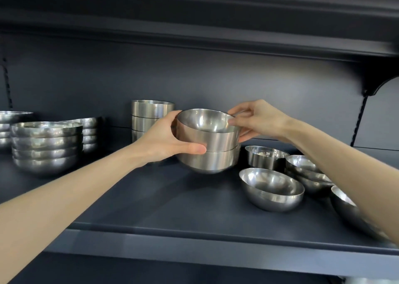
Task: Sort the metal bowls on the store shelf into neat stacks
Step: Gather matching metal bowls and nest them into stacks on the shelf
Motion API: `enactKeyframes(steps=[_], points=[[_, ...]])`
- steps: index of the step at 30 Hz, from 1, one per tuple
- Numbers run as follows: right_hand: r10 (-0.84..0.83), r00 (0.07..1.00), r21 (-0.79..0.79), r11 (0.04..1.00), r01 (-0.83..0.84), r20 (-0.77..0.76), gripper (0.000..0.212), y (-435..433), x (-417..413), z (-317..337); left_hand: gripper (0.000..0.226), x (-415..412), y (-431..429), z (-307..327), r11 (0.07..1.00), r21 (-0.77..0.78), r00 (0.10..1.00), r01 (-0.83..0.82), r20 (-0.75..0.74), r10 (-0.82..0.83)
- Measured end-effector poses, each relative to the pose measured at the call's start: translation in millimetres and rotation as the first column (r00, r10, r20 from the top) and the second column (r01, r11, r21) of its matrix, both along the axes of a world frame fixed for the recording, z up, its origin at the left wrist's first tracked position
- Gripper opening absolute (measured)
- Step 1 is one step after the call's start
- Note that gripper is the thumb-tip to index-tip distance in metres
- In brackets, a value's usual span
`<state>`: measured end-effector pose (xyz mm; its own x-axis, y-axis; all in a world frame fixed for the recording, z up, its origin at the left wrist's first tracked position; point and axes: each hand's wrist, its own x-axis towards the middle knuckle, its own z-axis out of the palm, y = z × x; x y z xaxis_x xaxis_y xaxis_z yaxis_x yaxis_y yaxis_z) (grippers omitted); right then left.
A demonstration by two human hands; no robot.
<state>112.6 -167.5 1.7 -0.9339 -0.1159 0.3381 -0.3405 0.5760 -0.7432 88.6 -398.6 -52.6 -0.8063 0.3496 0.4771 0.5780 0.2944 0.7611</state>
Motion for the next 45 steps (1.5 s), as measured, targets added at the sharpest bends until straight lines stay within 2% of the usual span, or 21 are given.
enactKeyframes(steps=[6,10,17,29,45], points=[[-0.047,0.995,0.011,0.999,0.048,-0.092,0.029,4.5,-2.2,27.1,0.09,-12.1,13.3,24.3,1.0,0.03,0.995,0.009,-0.096,-0.006],[-0.082,0.988,-0.016,0.997,0.08,-0.132,0.029,12.2,-8.2,37.8,0.105,-27.8,23.9,36.7,1.0,0.01,0.989,0.008,-0.151,-0.007],[-0.108,0.976,-0.089,0.992,0.092,-0.188,0.024,27.8,-28.9,44.8,0.106,-57.3,45.3,46.4,1.0,0.023,0.981,0.013,-0.193,-0.009],[-0.154,0.966,-0.075,0.987,0.142,-0.205,0.031,51.5,-73.0,44.9,0.09,-102.0,72.6,47.2,0.998,0.04,0.982,0.047,-0.185,-0.039],[-0.173,0.977,-0.063,0.984,0.166,-0.127,0.031,64.1,-108.9,22.1,0.103,-130.1,81.9,25.7,0.998,0.019,0.991,0.053,-0.121,-0.05]])
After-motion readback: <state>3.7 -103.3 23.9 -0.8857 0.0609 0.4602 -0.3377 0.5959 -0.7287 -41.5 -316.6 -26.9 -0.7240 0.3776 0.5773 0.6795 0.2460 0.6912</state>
